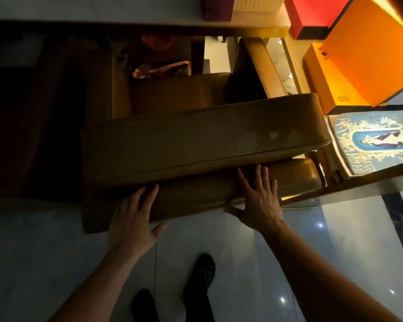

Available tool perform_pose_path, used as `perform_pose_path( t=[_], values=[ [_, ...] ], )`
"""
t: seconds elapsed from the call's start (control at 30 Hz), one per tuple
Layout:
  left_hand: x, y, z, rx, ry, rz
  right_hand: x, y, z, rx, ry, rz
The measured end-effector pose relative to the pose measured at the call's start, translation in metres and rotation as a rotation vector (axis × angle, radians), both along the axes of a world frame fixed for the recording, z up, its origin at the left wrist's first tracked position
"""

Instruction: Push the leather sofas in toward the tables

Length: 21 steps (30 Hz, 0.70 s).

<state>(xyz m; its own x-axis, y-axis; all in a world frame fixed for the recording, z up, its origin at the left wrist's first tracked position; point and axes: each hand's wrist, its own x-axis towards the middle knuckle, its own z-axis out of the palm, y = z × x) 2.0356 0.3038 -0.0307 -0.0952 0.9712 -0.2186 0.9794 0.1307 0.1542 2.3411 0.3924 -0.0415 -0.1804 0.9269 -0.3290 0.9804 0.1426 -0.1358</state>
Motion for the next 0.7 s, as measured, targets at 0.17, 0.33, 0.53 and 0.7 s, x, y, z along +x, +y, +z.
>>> perform_pose_path(
  t=[0.17,0.33,0.53,0.7],
  values=[
    [0.007,-0.002,-0.015,0.026,-0.007,0.093,0.000,-0.011,-0.016,0.118,-0.011,-0.015],
    [0.003,-0.003,-0.015,0.072,0.025,0.076,0.001,-0.017,-0.019,0.166,-0.034,0.006],
    [-0.006,-0.019,-0.011,0.068,-0.027,0.089,-0.010,-0.043,-0.018,0.130,-0.070,-0.010],
    [-0.019,-0.056,-0.015,0.119,-0.007,0.080,-0.024,-0.093,-0.018,0.126,-0.045,-0.032]
  ],
)
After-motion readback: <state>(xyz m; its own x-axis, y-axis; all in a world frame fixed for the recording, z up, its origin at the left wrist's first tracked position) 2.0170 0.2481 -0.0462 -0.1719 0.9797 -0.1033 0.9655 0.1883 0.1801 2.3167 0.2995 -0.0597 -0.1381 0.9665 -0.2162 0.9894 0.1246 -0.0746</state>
